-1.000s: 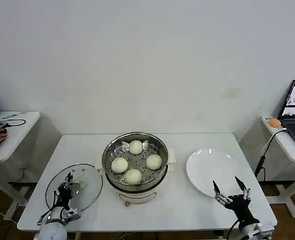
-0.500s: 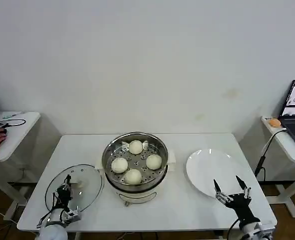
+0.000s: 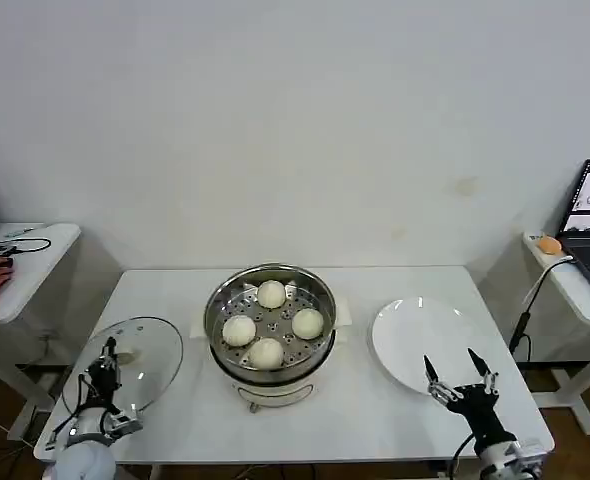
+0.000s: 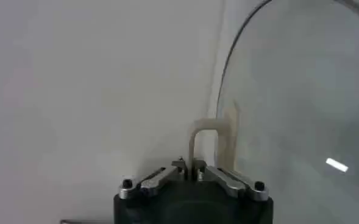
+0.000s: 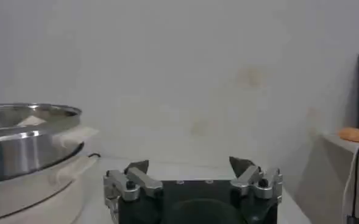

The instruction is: Take steamed baozi put them in steamer then cover it.

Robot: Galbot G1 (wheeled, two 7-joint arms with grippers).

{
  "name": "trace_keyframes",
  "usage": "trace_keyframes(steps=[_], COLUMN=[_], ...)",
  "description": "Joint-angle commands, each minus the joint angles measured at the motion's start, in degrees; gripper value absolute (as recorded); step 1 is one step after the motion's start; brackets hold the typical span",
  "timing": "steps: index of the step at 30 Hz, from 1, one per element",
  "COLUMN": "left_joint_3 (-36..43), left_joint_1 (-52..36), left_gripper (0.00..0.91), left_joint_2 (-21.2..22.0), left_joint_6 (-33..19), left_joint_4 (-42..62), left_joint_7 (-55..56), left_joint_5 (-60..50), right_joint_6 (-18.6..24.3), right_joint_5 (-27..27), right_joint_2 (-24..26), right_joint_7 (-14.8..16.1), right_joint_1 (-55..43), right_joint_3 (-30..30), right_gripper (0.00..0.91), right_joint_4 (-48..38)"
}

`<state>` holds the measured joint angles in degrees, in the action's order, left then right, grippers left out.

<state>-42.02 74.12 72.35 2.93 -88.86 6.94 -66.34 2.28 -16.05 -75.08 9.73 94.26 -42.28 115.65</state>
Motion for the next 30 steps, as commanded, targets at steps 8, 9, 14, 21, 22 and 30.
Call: trace_keyframes(steps=[8,9,14,21,22,30], left_joint_3=[-3.5,-3.3,-2.8,0.3,0.9,12.6], left_joint_1=[0.6,0.5,-1.4,-3.2,-3.4,-7.3], left_gripper=[0.0,0.0,0.0,0.0,0.0,0.0], left_joint_2=[-5.1,-5.1,-6.3,-9.4,-9.7,-13.1], left_joint_6=[2.5,3.3,5.5,10.3,10.9,15.0], left_joint_4=[-7.0,-8.6,-13.0,-20.0,-21.4,-27.9], left_joint_7=[-1.5,-1.8,-2.6,-5.6,-6.6,-9.6], left_joint_5=[1.6,1.9,1.7,3.3,3.3,11.5], right_joint_6=[-0.3,-0.4,-0.4,-0.4,-0.5,-1.3], right_joint_5=[0.4,0.4,0.5,0.5,0.6,0.9], right_joint_2=[-0.1,-0.2,-0.2,-0.4,-0.4,-1.0], right_joint_7=[-0.2,-0.3,-0.4,-0.4,-0.4,-0.4], right_joint_1=[-0.3,-0.3,0.0,0.4,0.3,-0.1], right_joint_3=[0.2,0.2,0.0,-0.6,-0.6,-0.5], right_gripper=[0.907,0.907,0.907,0.907,0.907,0.907], right_joint_4=[-0.2,-0.1,0.1,0.2,0.2,0.3])
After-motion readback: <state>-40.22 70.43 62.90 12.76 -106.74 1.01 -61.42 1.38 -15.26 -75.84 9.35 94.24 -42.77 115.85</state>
